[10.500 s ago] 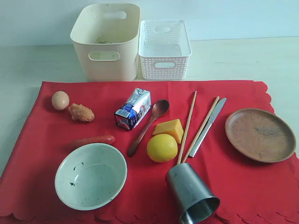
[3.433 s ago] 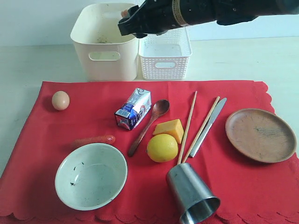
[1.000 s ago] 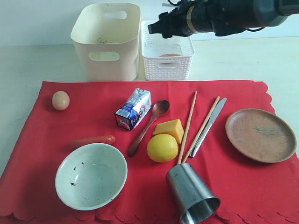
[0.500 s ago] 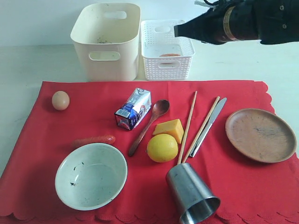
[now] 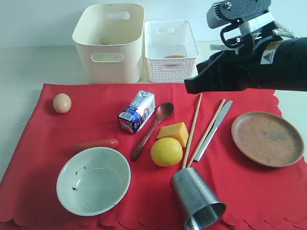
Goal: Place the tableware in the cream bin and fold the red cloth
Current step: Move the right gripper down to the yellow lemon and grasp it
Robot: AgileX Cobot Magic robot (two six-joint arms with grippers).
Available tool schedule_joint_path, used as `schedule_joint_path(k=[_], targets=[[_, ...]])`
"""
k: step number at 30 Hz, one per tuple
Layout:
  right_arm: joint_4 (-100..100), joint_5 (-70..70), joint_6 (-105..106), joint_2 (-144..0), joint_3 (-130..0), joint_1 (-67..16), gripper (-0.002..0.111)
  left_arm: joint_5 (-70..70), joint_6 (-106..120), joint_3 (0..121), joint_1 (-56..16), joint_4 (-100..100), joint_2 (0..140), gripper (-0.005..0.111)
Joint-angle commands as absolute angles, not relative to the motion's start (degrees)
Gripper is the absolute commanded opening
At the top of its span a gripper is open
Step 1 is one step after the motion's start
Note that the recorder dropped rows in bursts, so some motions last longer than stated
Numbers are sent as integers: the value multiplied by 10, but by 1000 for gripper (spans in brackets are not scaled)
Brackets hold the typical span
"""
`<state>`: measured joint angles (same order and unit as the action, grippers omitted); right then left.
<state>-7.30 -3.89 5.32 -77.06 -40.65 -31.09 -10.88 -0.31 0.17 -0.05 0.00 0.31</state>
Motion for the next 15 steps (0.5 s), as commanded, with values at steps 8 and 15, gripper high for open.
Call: schedule_joint_path(k=[8,15], targets=[[-182,-181,141,-770,-402,-313,0,-107,-7,0,1,0,0,2],[-197,-182,141,-824,-404,-318,0,-107,-7,0,1,0,0,2]])
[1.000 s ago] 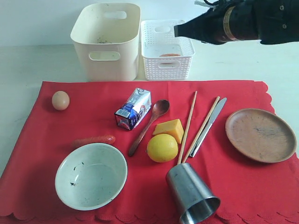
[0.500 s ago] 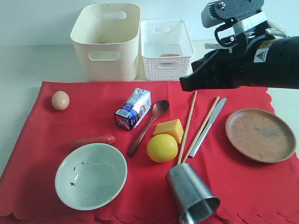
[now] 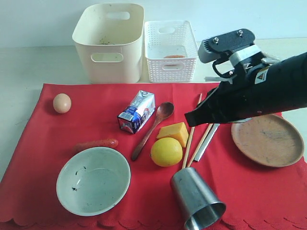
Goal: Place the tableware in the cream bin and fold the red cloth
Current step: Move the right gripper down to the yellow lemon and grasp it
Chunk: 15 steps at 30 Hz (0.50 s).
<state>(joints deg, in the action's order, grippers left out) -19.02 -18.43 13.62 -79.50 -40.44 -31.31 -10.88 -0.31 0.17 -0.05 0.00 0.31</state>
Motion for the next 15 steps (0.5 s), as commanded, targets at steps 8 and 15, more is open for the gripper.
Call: schedule_joint_path(k=[8,15], targets=[[-190,-127,154,-865,-404,-395,29,-107,-7,0,1,0,0,2],[-189,-158,211,-900,-432,-420,64,-107,-7,0,1,0,0,2]])
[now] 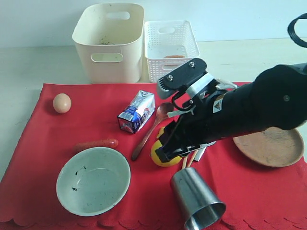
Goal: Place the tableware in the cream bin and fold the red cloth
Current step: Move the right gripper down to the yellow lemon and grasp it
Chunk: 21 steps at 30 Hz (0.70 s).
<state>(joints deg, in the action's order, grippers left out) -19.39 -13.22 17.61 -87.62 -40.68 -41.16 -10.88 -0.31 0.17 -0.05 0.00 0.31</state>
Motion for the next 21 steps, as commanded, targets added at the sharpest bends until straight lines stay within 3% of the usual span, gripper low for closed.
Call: schedule_joint_path(k=[1,6,21], targets=[[-189,-169,217,-909,-439,-420,66,-107,-7,0,1,0,0,2],[-189,-190,244,-958,-474,-426,76,-107,-7,0,1,0,0,2],[-153,-218,240,-1059,-526,-426,76,-107,-7,0,1,0,0,2]])
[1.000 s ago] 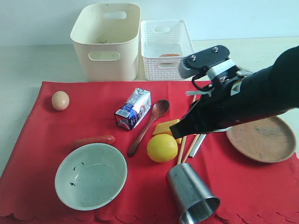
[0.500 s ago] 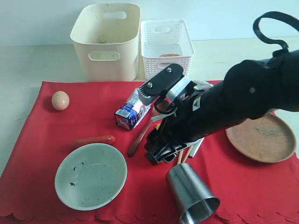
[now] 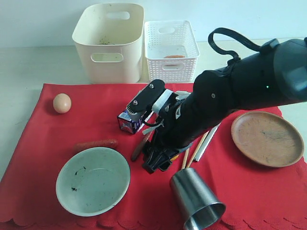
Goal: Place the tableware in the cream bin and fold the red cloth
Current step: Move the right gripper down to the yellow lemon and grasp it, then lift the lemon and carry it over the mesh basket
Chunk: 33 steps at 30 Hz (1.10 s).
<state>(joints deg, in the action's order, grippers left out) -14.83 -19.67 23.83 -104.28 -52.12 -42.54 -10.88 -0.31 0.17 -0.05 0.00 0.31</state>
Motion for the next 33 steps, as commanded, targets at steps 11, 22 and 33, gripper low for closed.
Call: schedule_joint_path(k=[11,22,33], targets=[[-143,-222,239,-1061,-526,-426,63,-107,-7,0,1,0,0,2],[-168,-175,238,-1061,-526,-426,56,-107,-7,0,1,0,0,2],[-175,-131,240,-1061,-526,-426,69,-107,-7,0,1,0,0,2]])
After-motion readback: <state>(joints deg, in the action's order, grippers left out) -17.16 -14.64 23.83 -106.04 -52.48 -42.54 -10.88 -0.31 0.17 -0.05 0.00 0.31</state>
